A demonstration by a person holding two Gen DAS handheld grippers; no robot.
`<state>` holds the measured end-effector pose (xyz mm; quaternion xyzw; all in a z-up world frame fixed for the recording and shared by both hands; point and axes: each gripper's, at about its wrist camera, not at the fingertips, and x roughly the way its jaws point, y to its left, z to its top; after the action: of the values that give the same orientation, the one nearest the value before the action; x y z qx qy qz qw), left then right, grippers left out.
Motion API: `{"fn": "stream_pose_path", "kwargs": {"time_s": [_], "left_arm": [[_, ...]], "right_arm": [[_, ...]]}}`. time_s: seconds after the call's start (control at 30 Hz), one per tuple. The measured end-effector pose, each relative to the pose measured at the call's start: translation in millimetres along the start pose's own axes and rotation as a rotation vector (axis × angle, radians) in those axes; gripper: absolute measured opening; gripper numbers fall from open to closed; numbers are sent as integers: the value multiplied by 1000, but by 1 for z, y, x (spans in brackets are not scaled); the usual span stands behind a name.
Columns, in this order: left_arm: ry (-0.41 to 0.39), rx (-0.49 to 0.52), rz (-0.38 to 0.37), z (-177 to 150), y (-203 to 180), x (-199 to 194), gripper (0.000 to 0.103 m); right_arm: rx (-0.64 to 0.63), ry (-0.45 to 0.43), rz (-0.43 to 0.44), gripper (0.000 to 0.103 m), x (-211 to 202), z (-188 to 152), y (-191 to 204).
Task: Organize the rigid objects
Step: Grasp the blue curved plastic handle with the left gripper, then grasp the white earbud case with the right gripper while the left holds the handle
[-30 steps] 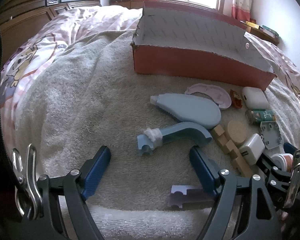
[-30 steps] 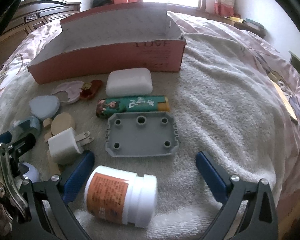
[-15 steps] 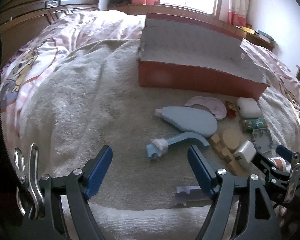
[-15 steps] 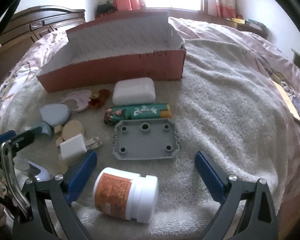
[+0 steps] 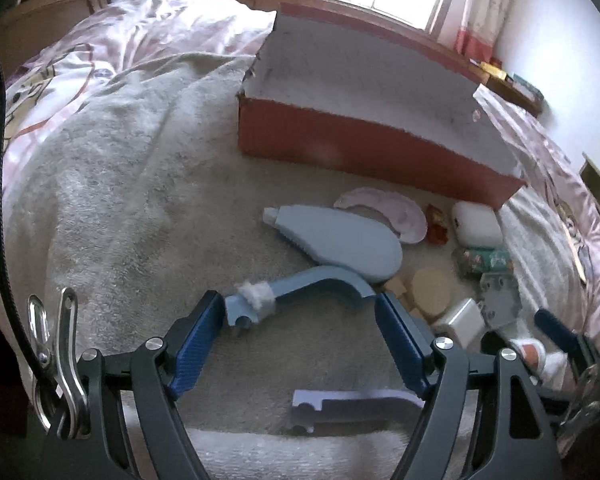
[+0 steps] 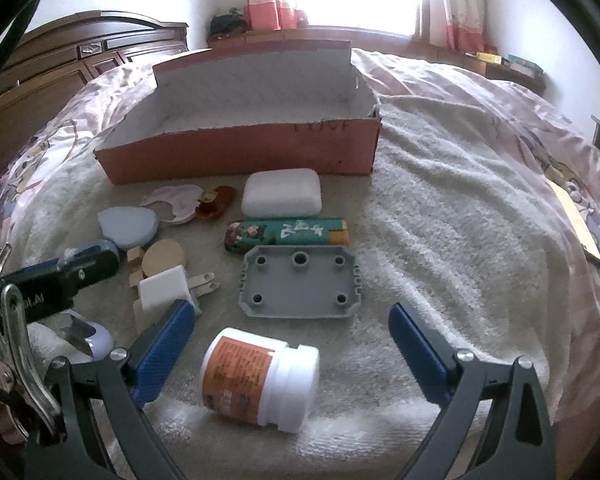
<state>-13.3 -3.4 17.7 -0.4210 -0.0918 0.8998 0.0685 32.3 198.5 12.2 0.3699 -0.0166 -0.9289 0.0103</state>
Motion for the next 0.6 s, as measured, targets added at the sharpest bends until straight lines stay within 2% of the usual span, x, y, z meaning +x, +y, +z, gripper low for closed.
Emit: {"fn": "stream_pose_path", "kwargs": {"time_s": [0.27,0.33,0.6], "left_arm": [[-12,34,53,2,-10,8,80],[-15,60,63,2,-12,8,77],[-28,99,66,-3,-11,2,77]], "right_arm": [[8,12,10,100,2,-1,-2],[14,14,12,100,3,-1,-3],[26,23,16,100,5,1,-6]]}}
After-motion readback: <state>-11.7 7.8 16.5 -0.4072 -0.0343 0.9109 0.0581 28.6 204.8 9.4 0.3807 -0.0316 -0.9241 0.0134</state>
